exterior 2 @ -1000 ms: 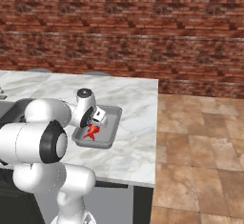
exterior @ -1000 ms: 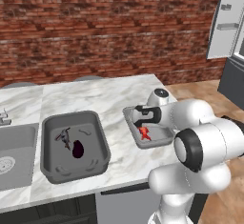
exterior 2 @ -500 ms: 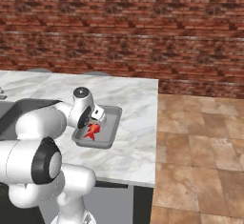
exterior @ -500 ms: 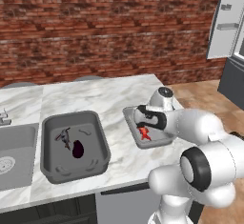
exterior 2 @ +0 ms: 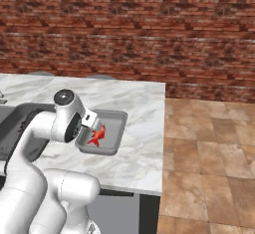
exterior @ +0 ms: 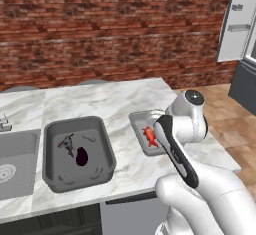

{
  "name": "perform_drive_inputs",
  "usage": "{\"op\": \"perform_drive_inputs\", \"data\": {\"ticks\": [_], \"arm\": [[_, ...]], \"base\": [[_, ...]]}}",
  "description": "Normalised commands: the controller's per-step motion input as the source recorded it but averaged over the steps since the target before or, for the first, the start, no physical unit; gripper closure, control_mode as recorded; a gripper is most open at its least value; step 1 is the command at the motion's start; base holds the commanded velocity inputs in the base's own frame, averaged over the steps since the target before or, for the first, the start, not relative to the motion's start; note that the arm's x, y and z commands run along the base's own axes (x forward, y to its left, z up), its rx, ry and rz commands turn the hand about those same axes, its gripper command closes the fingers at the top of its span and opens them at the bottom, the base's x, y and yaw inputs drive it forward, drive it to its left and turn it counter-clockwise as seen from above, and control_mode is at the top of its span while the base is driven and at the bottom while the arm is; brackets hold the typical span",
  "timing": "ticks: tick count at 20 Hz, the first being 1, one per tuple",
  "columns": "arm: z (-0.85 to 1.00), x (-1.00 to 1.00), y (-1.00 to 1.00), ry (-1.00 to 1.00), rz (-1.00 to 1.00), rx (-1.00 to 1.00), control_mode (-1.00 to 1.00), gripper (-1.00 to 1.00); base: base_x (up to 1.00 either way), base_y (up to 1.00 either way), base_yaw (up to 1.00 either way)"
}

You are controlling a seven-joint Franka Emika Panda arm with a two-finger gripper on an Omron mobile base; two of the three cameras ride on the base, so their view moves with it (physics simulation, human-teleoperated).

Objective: Place one eggplant and one fish in each tupperware on the nearby counter, to pack two identical lunches.

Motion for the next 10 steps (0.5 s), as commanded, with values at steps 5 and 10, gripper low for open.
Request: {"op": "perform_drive_inputs", "data": {"ticks": [5,10], "arm": [[1.0,-0.87,-0.01,0.0,-0.02,-0.03,-1.0,-1.0],[0.98,-0.88,-0.24,0.01,-0.01,-0.02,-1.0,-1.0]], "base": [[0.0,0.0,0.0],[0.0,0.0,0.0]]}}
